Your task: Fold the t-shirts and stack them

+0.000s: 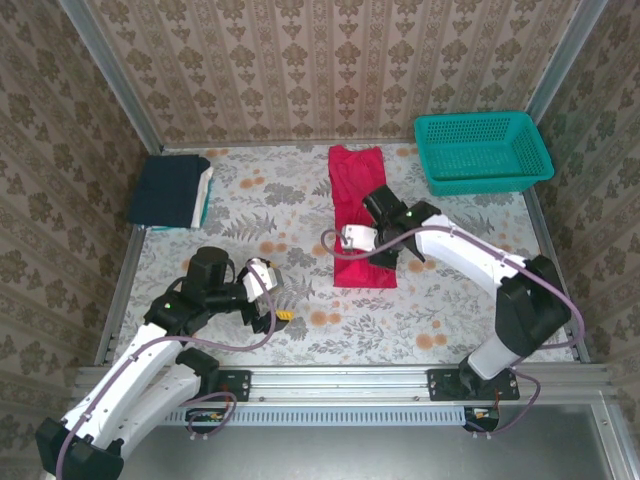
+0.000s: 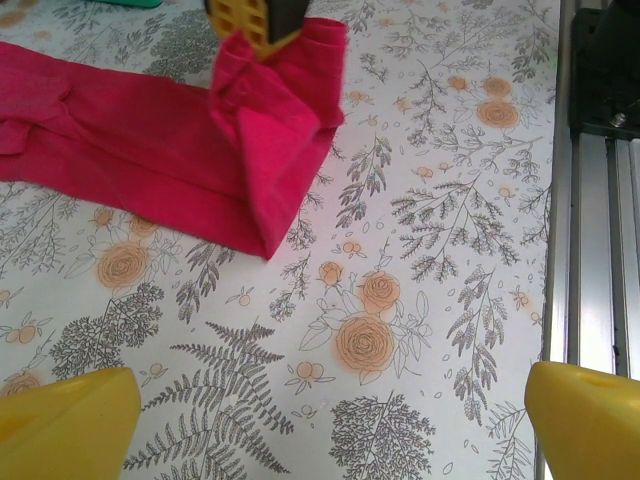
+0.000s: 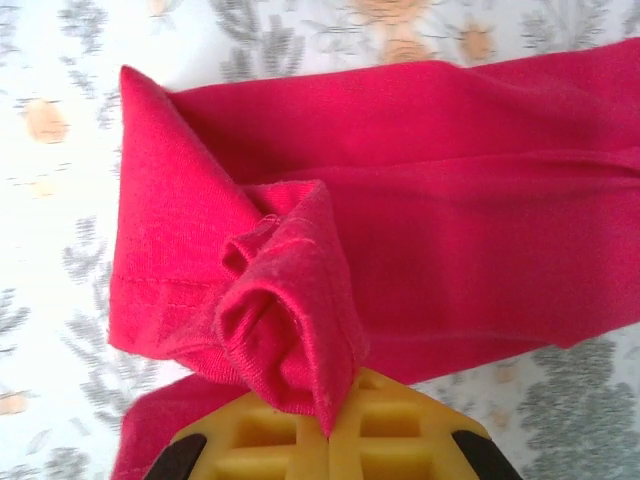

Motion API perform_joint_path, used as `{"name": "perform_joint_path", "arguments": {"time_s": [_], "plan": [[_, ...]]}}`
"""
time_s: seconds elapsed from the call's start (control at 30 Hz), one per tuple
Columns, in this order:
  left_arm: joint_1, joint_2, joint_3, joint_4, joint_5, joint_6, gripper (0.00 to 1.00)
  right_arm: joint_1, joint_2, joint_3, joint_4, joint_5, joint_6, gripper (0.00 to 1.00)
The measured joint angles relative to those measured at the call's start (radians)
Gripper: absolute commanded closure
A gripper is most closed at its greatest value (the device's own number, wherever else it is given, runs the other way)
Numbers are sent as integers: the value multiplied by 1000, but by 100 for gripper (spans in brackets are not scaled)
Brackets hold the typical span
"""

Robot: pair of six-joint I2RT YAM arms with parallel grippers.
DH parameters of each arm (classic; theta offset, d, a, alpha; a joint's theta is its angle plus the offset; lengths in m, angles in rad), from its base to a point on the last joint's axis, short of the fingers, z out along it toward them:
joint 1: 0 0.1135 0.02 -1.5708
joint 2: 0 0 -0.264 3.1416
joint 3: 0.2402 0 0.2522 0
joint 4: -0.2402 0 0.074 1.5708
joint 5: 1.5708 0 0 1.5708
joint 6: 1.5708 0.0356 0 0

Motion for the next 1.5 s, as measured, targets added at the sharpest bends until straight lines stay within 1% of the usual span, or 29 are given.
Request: {"name": "perform_joint_path", "arguments": {"time_s": [0.2,0.43,0.67,1.1,1.3,1.43,1.47,1.5], "plan": [[0,0,-1,0,0,0,0,-55,130,175,-18,-12,-69,98],[0,4,-6,0,0,0,0,-96,265,321,-55,-7,-116,98],[1,6,-6,-1,0,0,0,-128,328,378,-61,-1,-130,98],[1,-2,-6,-1,0,0,0,-132,436,454,-39,16,-130,98],[1,-2,-6,-1,0,0,0,-140,487,483,-10,55,-129,98],[1,-2,-6,-1,0,0,0,-143,496,482,21,60,-128,95],[1,-2,-6,-1,0,0,0,-143,496,482,31,60,-126,94],[1,-2,-6,-1,0,0,0,-143,496,482,41,60,-126,90]]}}
